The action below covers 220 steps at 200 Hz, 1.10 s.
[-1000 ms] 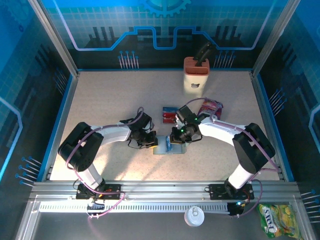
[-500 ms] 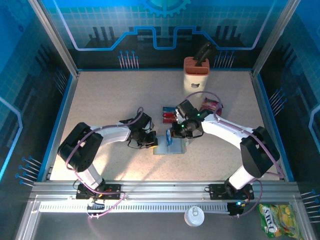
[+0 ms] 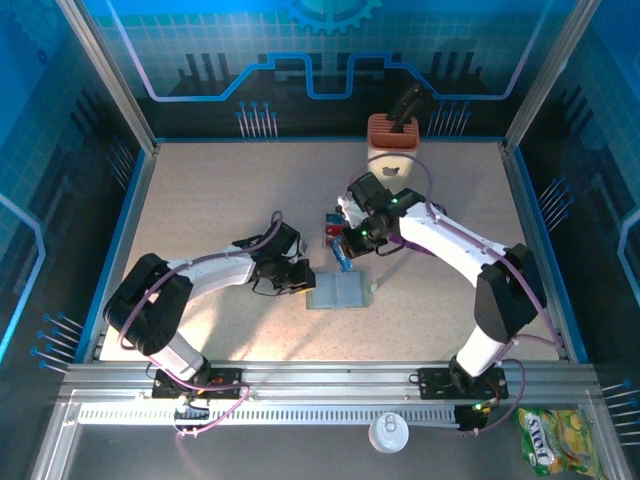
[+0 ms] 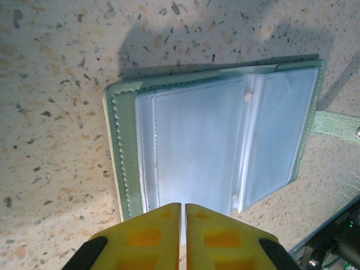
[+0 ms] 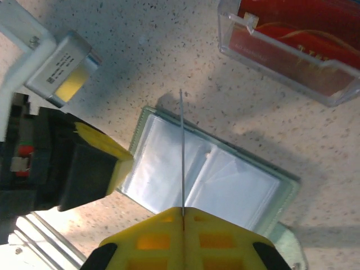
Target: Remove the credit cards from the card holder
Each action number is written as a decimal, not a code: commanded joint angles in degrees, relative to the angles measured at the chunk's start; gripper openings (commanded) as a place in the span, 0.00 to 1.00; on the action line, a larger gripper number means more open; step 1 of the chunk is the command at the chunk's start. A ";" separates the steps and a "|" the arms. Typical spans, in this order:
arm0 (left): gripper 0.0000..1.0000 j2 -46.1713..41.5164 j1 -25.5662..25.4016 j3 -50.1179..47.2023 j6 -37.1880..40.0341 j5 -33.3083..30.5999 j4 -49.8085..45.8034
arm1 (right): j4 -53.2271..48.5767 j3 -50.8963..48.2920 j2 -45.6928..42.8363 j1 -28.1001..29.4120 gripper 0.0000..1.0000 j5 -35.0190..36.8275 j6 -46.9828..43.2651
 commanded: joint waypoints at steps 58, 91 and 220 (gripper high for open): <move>0.16 -3.24 0.21 4.16 3.02 -4.72 -5.53 | -11.96 13.57 8.07 -3.71 0.00 -2.34 -31.53; 0.18 -4.08 0.21 4.47 3.06 -5.00 -6.80 | -16.11 19.69 10.84 -5.07 0.00 -2.11 -42.73; 0.19 -7.13 0.21 3.77 2.09 -6.49 -10.41 | -37.26 58.91 35.68 -8.36 0.00 -1.04 -55.46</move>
